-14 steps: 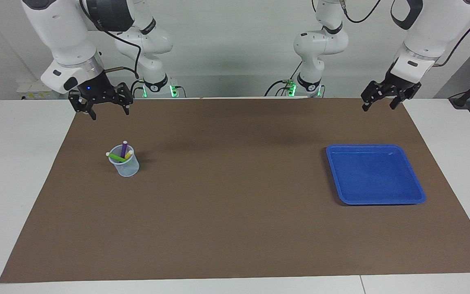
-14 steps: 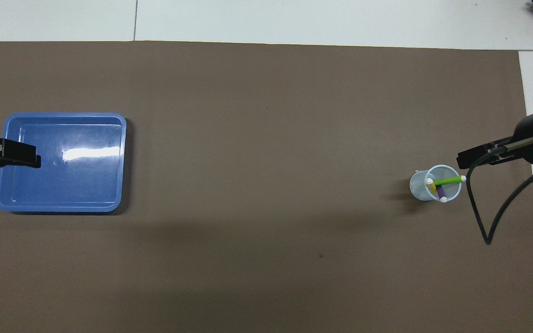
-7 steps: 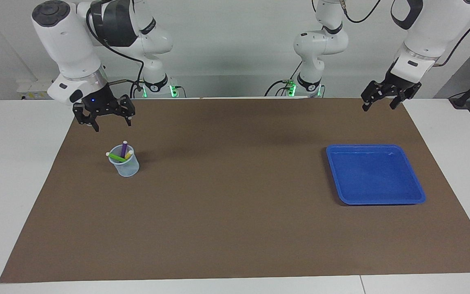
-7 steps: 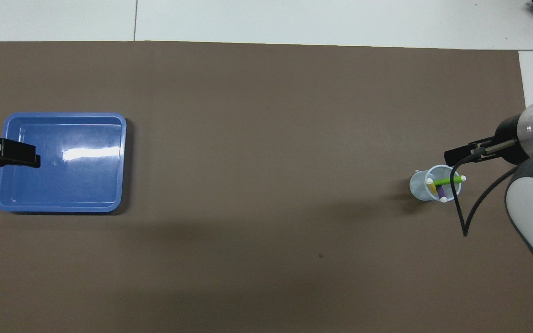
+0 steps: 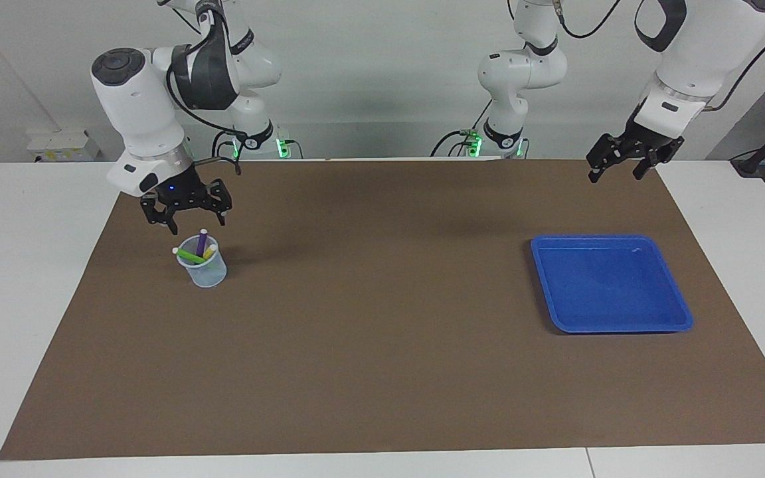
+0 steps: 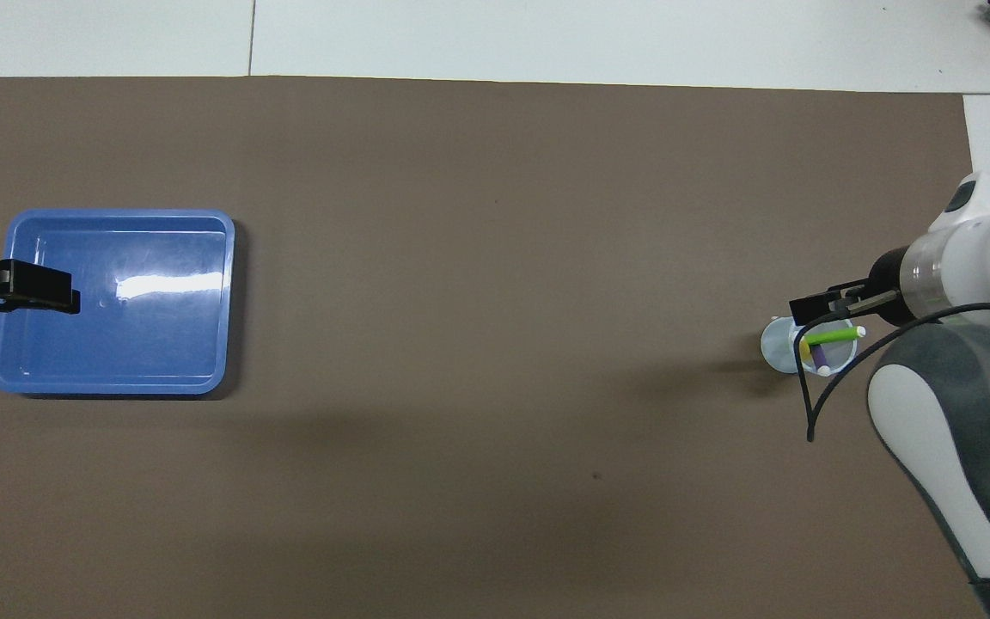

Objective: Right arm passes pens to left for tray arrangement

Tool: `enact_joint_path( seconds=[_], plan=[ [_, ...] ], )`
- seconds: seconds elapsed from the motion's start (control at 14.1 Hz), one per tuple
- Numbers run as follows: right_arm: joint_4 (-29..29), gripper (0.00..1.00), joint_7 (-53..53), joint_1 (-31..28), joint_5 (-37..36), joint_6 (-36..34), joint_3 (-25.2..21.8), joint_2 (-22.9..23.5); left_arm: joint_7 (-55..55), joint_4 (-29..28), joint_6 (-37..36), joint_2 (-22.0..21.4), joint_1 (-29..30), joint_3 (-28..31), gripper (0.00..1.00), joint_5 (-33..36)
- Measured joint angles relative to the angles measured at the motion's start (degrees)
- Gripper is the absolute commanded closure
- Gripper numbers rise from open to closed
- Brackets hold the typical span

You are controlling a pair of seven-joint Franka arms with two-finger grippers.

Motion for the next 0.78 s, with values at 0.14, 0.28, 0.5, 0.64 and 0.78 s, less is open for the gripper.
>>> enact_joint_path(
  seconds=[0.14, 0.28, 0.5, 0.64, 0.78],
  plan=[
    [-1.60, 0.27, -0.12, 0.09, 0.00, 1.49, 0.04, 1.41, 0.00, -0.38, 0.60, -0.04, -0.07, -0.20, 0.00, 0.00],
    [-3.12, 0.37, -2.17, 0.23, 0.00, 2.30, 0.06, 2.99, -0.01, -0.77, 0.60, -0.18, -0.13, -0.42, 0.00, 0.00],
    [-6.09, 0.41, -6.11, 0.22, 0.00, 5.29, 0.04, 4.10, -0.04, -1.94, 0.59, -0.72, -0.26, -0.81, 0.00, -0.61],
    [-7.07, 0.42, -6.49, 0.21, 0.00, 5.56, 0.03, 4.09, -0.23, -5.23, 1.14, -2.21, -0.41, -0.84, 0.00, -1.78],
    [-7.97, 0.46, -6.52, 0.18, 0.00, 6.21, -0.02, 4.09, -0.59, -11.03, 4.05, -4.92, -1.61, -0.85, 0.00, -2.16]
  ],
)
